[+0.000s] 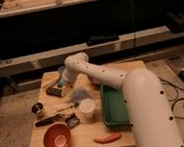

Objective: Place eraser in metal cup

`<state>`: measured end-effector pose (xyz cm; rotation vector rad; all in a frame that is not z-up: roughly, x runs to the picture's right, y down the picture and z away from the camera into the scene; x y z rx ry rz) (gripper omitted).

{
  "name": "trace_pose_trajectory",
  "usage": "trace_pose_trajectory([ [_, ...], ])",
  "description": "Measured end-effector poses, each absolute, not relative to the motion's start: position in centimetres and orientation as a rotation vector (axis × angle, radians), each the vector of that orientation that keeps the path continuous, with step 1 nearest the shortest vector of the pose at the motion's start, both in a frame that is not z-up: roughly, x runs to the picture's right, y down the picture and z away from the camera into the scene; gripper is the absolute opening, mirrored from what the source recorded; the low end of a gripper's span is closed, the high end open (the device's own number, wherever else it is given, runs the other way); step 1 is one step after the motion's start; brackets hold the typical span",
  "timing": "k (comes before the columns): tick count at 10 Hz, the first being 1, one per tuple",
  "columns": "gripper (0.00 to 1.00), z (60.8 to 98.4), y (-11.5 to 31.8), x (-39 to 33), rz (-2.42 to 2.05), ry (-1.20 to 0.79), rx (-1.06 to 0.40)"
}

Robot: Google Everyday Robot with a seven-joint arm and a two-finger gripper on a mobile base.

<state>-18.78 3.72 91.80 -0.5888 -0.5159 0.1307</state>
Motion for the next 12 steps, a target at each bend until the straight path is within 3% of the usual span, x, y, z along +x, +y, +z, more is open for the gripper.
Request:
trace_pose_trajectory([
  [12, 0.65, 94.8, 6.0, -20.9, 0.221, -0.463, -0.654],
])
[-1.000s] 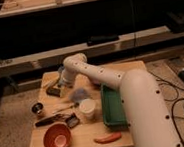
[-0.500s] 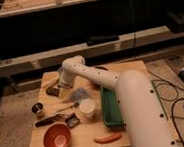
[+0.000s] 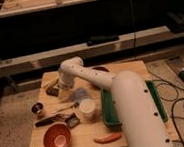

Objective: Place eraser in metal cup

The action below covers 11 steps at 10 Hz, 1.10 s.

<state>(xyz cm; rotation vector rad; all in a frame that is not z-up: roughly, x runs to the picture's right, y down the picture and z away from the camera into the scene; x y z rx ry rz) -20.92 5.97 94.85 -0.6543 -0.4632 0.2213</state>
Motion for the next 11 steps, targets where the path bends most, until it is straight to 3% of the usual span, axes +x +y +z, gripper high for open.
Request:
trace_pose_trajectory([
  [2, 0.62, 95.1, 6.3, -21.3, 0.229, -0.468, -0.669],
  [8, 0.04, 94.9, 6.6, -21.8, 0.206, -0.507, -0.719],
  [11, 0.00, 93.0, 5.6, -20.6, 0.196, -0.504, -0.706],
])
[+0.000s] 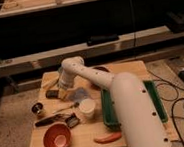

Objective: Place eraser in metal cup

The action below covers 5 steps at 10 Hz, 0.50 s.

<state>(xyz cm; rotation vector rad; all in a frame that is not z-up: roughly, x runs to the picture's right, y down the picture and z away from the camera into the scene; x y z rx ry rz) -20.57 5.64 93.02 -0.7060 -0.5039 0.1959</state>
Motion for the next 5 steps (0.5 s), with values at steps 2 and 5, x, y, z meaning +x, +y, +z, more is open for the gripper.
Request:
trace_pose_trajectory([
  [2, 0.00, 89.8, 3.4, -20.0, 0.176, -0.515, -0.677],
  [5, 0.00, 84.4, 0.3, -20.0, 0.112, -0.569, -0.634],
])
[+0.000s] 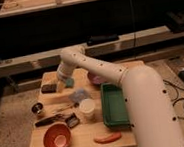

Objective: Place eraser in metal cup

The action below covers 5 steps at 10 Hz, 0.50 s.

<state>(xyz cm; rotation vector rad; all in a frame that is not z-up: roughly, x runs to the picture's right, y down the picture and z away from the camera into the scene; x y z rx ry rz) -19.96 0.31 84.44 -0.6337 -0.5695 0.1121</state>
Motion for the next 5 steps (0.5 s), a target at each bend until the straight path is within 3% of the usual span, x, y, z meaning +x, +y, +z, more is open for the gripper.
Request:
trace_pose_trajectory([
  [5, 0.00, 80.1, -0.1, -20.8, -0.007, -0.631, -0.617],
])
